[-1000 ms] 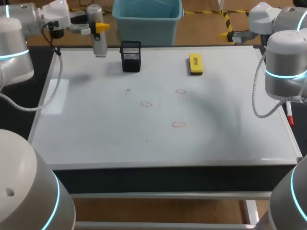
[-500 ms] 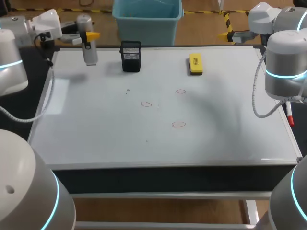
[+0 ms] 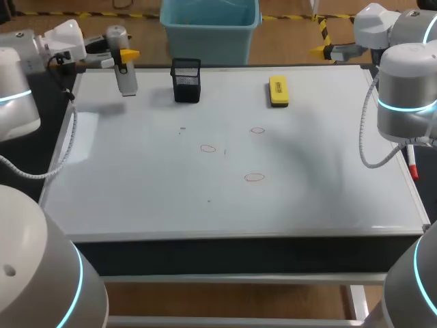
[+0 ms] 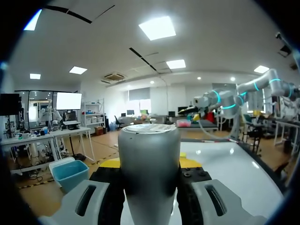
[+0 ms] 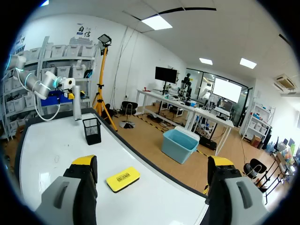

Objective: Pick up the inspection probe, press it on each red-marked spot on the whiteboard one by one, put down the probe, pick up the eraser, and wipe off all the red marks.

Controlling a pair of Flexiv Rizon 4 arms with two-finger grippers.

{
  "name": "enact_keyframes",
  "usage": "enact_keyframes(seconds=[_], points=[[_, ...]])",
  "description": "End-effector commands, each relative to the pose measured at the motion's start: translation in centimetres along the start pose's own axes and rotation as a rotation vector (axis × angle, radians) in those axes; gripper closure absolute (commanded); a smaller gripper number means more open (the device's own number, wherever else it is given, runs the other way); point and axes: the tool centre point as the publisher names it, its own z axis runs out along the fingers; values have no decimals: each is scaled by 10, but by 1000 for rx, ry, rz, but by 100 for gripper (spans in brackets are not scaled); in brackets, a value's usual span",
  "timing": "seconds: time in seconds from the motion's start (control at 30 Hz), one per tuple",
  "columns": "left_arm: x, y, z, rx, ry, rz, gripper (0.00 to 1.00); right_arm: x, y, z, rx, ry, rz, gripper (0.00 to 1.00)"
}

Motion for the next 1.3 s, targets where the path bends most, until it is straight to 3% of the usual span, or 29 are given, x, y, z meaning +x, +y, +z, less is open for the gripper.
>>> enact_keyframes(seconds=[0.03, 0.17, 0.2, 0.33, 0.47, 0.7, 1.1, 1.23, 1.3], points=[[-1, 0, 1, 2, 1, 1, 100, -1, 0, 0, 0, 1, 0, 0], [-1, 0, 1, 2, 1, 1, 100, -1, 0, 0, 0, 1, 0, 0], [-1, 0, 1, 2, 1, 1, 100, -9, 0, 4, 11, 19, -19, 0], [-1, 0, 1, 2, 1, 1, 100, -24, -2, 28, 93, 249, -119, 0], [-1, 0, 1, 2, 1, 1, 100, -22, -10, 52, 181, 481, -255, 0], [-1, 0, 1, 2, 1, 1, 100, -2, -12, 79, 371, 719, -567, 0], [-1, 0, 1, 2, 1, 1, 100, 38, -23, 101, 622, 959, -1027, 0], [-1, 0, 1, 2, 1, 1, 100, 44, -33, 102, 737, 909, -1194, 0], [-1, 0, 1, 2, 1, 1, 100, 46, -34, 102, 752, 847, -1189, 0]])
